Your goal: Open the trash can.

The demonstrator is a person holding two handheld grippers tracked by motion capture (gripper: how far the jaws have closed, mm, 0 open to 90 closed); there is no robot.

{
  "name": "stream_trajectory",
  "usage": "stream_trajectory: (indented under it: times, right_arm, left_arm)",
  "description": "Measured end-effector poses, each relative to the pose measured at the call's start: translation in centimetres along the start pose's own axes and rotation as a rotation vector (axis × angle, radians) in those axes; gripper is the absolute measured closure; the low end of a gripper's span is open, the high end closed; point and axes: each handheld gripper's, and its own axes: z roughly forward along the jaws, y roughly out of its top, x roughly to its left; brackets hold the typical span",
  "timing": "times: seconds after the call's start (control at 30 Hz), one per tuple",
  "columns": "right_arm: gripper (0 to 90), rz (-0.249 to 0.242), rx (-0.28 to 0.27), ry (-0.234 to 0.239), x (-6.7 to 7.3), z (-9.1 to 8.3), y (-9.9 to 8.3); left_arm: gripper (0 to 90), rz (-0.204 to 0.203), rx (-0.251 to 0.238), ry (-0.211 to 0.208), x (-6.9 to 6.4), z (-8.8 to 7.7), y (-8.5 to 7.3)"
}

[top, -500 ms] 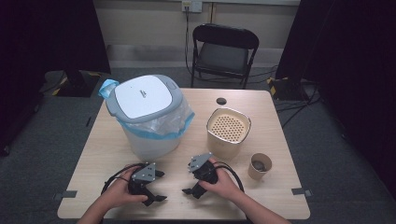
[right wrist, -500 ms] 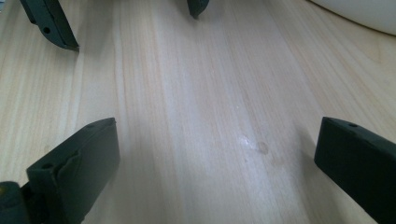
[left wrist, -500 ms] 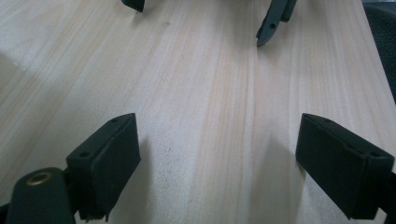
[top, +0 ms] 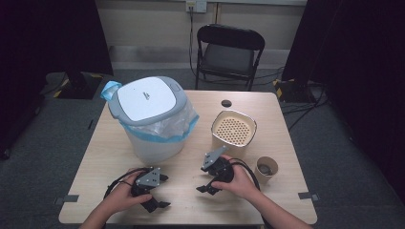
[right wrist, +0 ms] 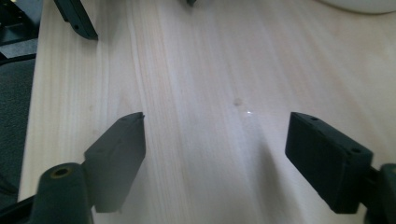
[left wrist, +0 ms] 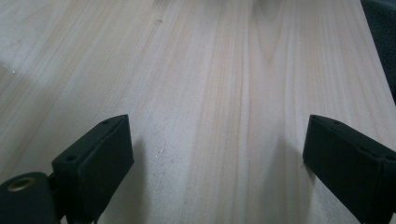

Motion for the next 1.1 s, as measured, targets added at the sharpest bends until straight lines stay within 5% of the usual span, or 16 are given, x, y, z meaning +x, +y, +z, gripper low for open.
stream_trajectory:
  times: [0.37,1.1]
  right_arm:
    - [23.1,-0.025,0.007,-0.003,0.0,-5.5,4.0]
    - [23.9,-0.020,-0.020,-0.067,-2.5,-11.5,10.1]
  left_arm:
    - [6.5,0.004,0.016,-0.004,0.0,0.0,0.1]
    - [3.6,0.025,0.026,-0.008,0.0,0.0,0.2]
